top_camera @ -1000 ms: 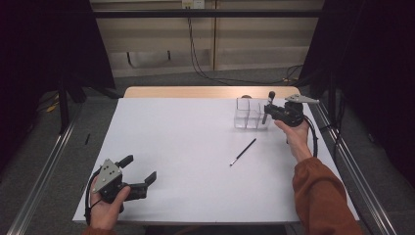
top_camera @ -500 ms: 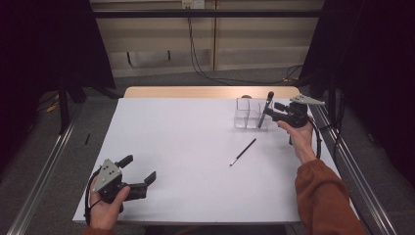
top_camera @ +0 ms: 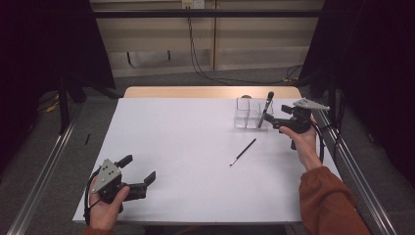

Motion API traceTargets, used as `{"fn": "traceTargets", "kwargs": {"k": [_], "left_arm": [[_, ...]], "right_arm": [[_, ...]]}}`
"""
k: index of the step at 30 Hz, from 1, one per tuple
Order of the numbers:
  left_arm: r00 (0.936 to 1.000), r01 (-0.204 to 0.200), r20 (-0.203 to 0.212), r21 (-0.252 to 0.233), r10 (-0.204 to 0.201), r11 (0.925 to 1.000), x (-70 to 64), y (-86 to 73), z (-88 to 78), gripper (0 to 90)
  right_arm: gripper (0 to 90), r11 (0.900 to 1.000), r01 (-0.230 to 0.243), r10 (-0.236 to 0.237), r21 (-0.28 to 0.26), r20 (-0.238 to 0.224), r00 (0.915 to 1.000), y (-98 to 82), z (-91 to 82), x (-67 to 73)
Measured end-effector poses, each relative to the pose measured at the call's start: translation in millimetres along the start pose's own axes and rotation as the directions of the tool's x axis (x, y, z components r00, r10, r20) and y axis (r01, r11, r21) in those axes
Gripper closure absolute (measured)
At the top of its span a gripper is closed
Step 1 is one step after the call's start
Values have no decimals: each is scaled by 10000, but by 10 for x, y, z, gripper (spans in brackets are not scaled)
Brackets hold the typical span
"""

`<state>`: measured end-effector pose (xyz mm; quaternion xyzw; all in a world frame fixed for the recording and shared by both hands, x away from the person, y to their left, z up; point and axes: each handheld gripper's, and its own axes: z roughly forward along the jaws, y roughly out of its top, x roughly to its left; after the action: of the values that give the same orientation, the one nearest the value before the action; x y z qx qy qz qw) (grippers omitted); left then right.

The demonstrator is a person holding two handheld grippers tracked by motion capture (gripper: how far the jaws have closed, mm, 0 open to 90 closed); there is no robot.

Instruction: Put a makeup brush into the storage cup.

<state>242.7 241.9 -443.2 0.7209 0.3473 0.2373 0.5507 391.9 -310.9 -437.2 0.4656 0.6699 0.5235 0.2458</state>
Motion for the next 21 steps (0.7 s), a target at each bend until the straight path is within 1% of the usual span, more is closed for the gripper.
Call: {"fn": "traceTargets", "kwargs": {"k": [3,5,6,9,10,12,14,15,18,19,21], "left_arm": [[10000,69,-7,-34,-69,10000,-8,3,-3,25],[10000,85,24,-56,-84,9999,-10,3,-3,25],[10000,85,18,-60,-85,9999,-10,3,-4,25],[10000,85,18,-73,-85,9999,-12,5,-11,25],[10000,34,5,-73,-34,10000,-9,7,-15,25],[10000,16,1,-71,-16,10000,-9,7,-18,25],[10000,49,4,-83,-49,10000,-13,5,-19,25],[10000,60,20,-81,-59,9999,-16,1,-16,25],[10000,12,70,-29,-11,10000,-20,-1,-10,25],[10000,36,58,-25,-36,10000,-26,0,-12,25],[10000,62,40,-64,-62,10000,-29,2,-15,25]], "right_arm": [[17,10000,73,-72,61,-162,9998,-26,-44,34],[10,9999,70,-67,96,-252,9997,-49,-70,53],[5,9998,159,-154,154,-301,9994,-60,-80,60],[9,9998,8,2,222,-461,9989,-89,-115,78],[8,9999,-40,47,134,-534,9986,-95,-131,86],[8,9998,-54,65,171,-645,9979,-97,-160,108],[8,9997,167,-157,153,-620,9979,-99,-210,154],[7,9993,365,-358,93,-621,9974,-108,-236,172],[6,9982,588,-580,117,-658,9961,-141,-309,226],[6,9976,695,-696,-40,-638,9955,-166,-353,257],[6,9964,835,-840,-138,-485,9953,-198,-396,298]]}}
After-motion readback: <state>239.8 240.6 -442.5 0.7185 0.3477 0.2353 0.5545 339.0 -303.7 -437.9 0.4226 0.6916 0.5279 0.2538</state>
